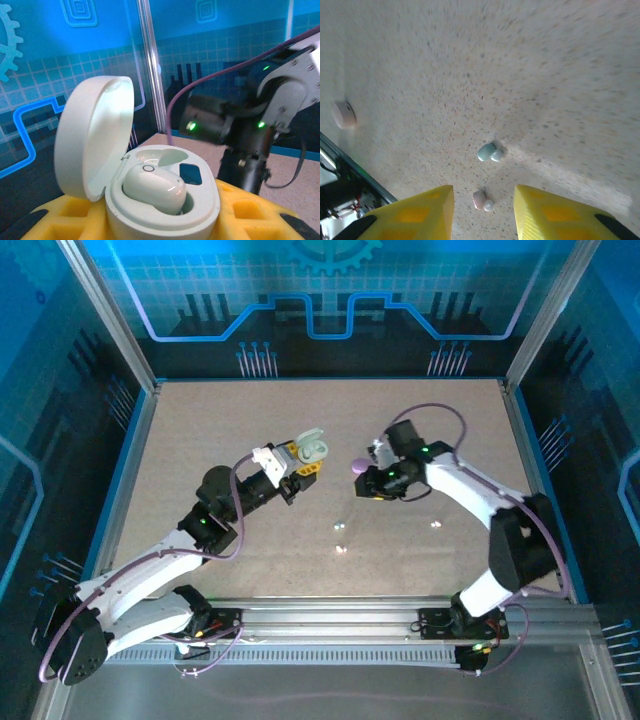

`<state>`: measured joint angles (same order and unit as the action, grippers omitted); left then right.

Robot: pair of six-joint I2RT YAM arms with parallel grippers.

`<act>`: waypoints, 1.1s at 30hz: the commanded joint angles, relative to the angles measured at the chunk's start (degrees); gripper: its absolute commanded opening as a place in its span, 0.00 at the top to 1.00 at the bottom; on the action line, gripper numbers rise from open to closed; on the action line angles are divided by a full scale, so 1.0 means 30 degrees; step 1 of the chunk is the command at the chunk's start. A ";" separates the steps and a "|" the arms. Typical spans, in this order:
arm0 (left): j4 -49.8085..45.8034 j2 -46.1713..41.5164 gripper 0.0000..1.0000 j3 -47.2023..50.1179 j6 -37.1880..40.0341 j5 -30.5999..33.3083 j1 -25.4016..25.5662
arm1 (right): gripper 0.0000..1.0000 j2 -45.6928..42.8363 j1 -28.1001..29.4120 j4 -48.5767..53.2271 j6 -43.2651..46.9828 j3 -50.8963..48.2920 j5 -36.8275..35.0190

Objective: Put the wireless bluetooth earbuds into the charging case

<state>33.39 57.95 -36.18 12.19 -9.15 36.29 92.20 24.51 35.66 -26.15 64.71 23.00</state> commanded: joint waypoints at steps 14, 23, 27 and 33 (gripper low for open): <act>0.0056 -0.0249 0.75 0.0313 0.0344 0.0398 0.0055 | 0.63 0.7553 0.3546 0.2274 0.2497 0.5068 -0.1114; 0.0037 -0.0160 0.74 0.0343 0.0325 0.0409 0.0049 | 0.66 0.8384 0.3812 0.2877 0.3182 0.4944 -0.0703; 0.0116 -0.0070 0.74 0.0365 0.0257 0.0354 0.0060 | 0.69 0.7988 0.3848 0.2872 0.3326 0.4333 -0.0394; 0.0204 0.0049 0.74 0.0343 0.0173 0.0295 0.0059 | 0.72 0.6968 0.3899 0.2916 0.3327 0.3597 0.0124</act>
<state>33.21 58.06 -36.14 12.21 -8.75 36.29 115.46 35.16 41.95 -17.06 76.88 21.52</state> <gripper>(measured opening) 0.382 0.287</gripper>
